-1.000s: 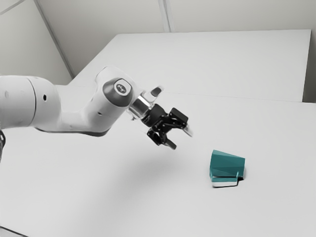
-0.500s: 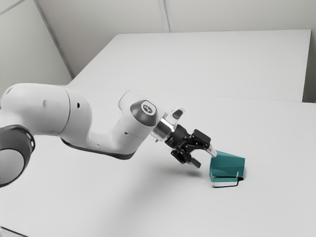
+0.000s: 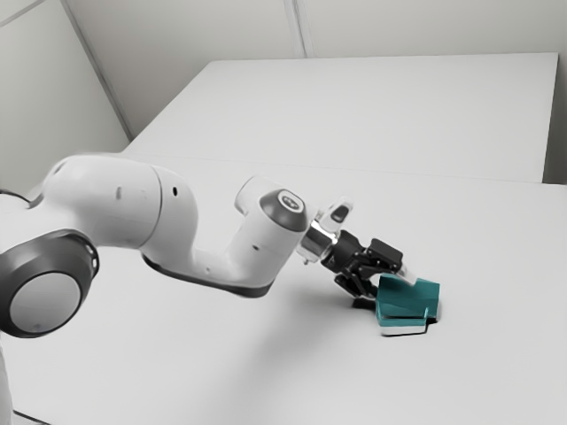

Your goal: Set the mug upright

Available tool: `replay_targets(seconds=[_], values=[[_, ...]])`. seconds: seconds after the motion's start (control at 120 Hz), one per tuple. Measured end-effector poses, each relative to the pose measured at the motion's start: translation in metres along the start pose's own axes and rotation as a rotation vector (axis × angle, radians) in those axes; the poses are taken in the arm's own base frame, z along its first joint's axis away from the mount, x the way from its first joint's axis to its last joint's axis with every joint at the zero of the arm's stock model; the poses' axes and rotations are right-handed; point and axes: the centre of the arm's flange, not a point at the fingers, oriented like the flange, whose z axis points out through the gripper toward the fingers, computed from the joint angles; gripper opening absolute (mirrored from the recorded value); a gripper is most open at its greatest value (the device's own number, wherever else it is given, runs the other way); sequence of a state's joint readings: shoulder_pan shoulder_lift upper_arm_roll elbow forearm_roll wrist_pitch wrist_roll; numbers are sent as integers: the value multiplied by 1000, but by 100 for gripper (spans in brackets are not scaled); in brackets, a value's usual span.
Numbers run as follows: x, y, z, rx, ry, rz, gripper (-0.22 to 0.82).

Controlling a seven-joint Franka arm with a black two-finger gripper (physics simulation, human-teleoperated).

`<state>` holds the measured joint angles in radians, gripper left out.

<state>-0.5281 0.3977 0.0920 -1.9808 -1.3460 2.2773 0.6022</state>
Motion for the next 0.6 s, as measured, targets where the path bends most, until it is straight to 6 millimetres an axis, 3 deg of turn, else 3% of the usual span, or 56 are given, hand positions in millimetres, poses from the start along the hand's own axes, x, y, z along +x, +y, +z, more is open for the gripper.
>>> replay_targets(seconds=[0.167, 0.6], values=[[0, 2, 5, -25, 6, 25, 58], [-2, 1, 5, -58, 5, 75, 21]])
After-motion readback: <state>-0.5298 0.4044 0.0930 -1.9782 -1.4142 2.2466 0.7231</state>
